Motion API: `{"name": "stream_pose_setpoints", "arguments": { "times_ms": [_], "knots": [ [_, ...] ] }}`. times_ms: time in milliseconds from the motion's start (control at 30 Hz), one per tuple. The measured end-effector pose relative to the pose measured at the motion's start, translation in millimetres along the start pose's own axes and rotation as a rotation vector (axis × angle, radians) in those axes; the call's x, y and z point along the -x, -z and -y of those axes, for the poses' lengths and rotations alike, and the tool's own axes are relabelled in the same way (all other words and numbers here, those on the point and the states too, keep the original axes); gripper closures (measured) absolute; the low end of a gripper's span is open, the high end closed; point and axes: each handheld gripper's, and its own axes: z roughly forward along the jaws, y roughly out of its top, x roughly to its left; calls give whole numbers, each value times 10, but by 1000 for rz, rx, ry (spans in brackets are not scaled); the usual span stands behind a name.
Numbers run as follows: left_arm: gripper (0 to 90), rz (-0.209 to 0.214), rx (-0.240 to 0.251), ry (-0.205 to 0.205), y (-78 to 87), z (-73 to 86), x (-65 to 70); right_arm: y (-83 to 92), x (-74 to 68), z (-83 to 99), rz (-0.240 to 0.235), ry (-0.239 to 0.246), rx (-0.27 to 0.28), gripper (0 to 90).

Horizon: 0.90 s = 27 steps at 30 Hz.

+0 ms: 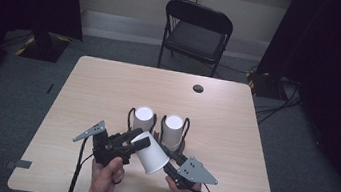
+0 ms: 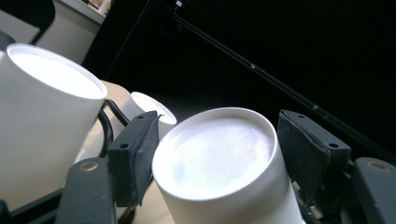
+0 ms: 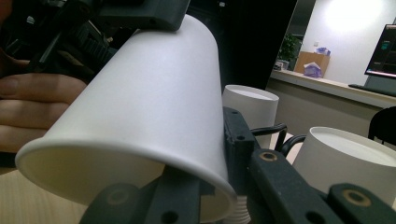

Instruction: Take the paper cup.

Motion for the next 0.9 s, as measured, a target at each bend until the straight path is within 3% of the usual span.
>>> {"name": "stream_pose_setpoints", "arguments": {
  "times_ms": [167, 333, 400, 567, 700, 900],
  "knots": [
    [324, -47, -2, -57, 9, -30, 21, 18, 9, -2, 1, -12, -21, 864],
    [284, -106, 15, -137, 26, -48, 52, 33, 38, 0, -2, -39, -73, 867],
    [283, -139, 6, -140, 36, -52, 46, 42, 51, 1, -3, -53, -84, 869],
    [283, -160, 3, -163, 71, -45, 32, 64, 65, 4, -7, -71, -115, 870],
    [265, -193, 0, -217, 97, -43, 42, 66, 73, 13, -15, -98, -150, 869],
    [255, -206, -16, -274, 104, -39, 72, 88, 96, 4, -14, -134, -201, 870]
  ]
}}
